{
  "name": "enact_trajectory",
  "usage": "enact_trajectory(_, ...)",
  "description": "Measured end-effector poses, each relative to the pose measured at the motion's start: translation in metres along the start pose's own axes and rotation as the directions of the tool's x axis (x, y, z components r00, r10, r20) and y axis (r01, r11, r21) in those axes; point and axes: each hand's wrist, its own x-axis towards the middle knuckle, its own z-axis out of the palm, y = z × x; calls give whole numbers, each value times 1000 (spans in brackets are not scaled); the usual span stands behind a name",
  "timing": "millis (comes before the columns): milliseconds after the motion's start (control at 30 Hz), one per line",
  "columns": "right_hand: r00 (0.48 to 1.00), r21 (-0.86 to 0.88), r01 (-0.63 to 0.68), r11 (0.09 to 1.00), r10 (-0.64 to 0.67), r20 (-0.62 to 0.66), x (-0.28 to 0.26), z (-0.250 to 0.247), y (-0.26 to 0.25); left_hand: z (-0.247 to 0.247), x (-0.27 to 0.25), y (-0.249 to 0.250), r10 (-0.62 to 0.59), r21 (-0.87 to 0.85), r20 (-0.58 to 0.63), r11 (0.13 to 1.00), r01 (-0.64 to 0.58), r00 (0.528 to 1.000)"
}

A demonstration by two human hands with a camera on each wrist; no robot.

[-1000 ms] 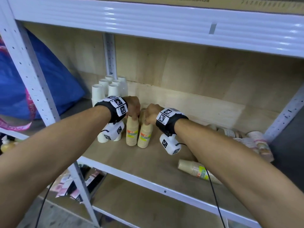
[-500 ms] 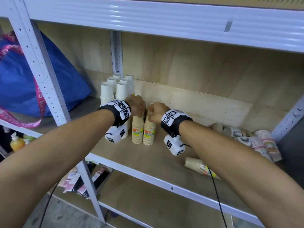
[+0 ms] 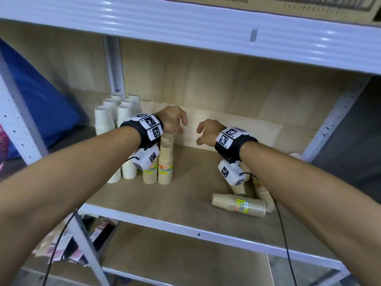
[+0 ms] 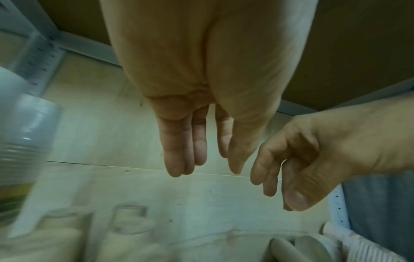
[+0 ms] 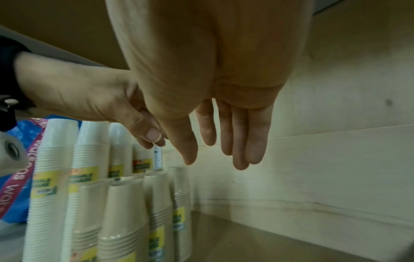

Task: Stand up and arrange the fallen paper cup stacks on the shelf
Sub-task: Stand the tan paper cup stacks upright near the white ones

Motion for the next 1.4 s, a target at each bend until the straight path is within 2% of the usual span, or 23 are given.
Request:
enact_trajectory(267,987,-118,-152,981,157,28,-29,-7,66,46,27,63,200,-24,135,980,-199,970)
enact_trajectory(533,943,-157,-267,951,291,164,-69,4,113,115,36,99,401,-14,335,907,-421,853)
enact_trajectory(733,898,-135,-369,920,390,204,-90,46,142,155,48,104,414,3,479,881,-473,774)
enact_trajectory(833,882,-129,-384,914,404,241,-95,60,148,173,55,103,454,-7,492,855,-518,743)
enact_trajectory(967,865,-115,-395,912,411,288,-104,74,147,193,61,106,434,22,532,851,-525,727)
enact_trajectory(1000,865,-100,-402,910,414,285,-105,78,148,196,61,106,429,21,525,857,-516,735)
enact_trajectory(1067,879,-74,-389,918,394,267,-106,84,151,203,62,104,430,37,491,859,-511,758)
enact_trajectory(1133,894,-67,-360,930,365,260,-108,86,151,210,63,102,444,29,475,855,-518,759)
enact_trajectory(1400,907,-97,-335,937,349,236,-111,89,154,218,71,96,559,-44,427,798,-601,711)
